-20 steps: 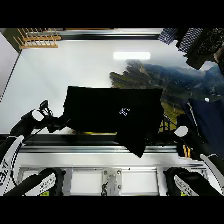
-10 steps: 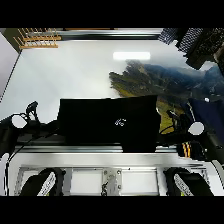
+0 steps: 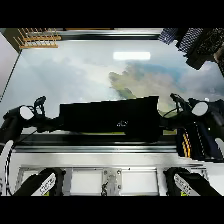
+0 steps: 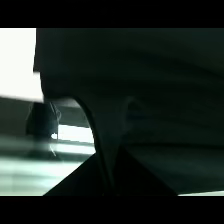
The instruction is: Fold the clothes and pants, and hang the long-sleeved shirts on hangers.
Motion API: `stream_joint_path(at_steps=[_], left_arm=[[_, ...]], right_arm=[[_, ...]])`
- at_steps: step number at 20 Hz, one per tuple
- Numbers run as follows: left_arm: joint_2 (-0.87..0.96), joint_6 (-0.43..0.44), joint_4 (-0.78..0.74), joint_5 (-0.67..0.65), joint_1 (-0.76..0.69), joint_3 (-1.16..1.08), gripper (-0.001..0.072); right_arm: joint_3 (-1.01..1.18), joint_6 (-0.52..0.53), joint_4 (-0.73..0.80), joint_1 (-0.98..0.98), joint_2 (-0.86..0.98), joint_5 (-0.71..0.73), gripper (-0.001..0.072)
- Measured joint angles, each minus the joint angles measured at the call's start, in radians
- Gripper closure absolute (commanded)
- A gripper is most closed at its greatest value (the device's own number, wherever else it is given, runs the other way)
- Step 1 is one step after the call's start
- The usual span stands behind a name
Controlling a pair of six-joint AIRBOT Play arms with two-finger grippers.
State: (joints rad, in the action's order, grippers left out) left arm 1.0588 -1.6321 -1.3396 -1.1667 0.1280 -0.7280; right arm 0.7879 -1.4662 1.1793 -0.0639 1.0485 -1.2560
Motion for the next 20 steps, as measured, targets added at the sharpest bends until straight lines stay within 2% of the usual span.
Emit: stream_joint_path(at_steps=[7, 8, 9, 10, 11, 14, 17, 18, 20], left_arm=[[0.339, 0.002, 0.021, 0.023, -0.005, -0.308, 0.0701], [0.377, 0.002, 0.024, 0.022, -0.006, -0.346, 0.0641], [0.417, 0.003, 0.031, 0.022, -0.006, -0.386, 0.0271], [0.450, 0.002, 0.040, 0.022, -0.005, -0.423, 0.0034], [0.481, 0.002, 0.058, 0.024, -0.005, -0.466, 0.0040], [0.537, 0.002, 0.113, 0.036, -0.004, -0.589, 0.0040], [0.534, 0.004, 0.136, 0.042, -0.004, -0.670, 0.0041], [0.524, 0.011, 0.141, 0.041, -0.004, -0.680, 0.0126], [0.492, 0.021, 0.145, 0.041, -0.010, -0.667, 0.0608]], right_arm=[[0.248, 0.003, 0.000, 0.042, 0.274, 0.115, 0.0694], [0.273, 0.003, -0.014, 0.046, 0.305, 0.147, 0.0666], [0.288, 0.003, -0.031, 0.048, 0.327, 0.179, 0.0464], [0.301, 0.003, -0.054, 0.050, 0.345, 0.225, 0.0195], [0.309, 0.003, -0.082, 0.051, 0.358, 0.272, 0.0099], [0.327, 0.003, -0.184, 0.047, 0.369, 0.412, 0.0098], [0.334, 0.050, -0.232, 0.011, 0.347, 0.455, 0.0097], [0.335, 0.082, -0.239, -0.011, 0.340, 0.435, 0.0097], [0.329, 0.155, -0.242, -0.074, 0.332, 0.355, 0.0095]])
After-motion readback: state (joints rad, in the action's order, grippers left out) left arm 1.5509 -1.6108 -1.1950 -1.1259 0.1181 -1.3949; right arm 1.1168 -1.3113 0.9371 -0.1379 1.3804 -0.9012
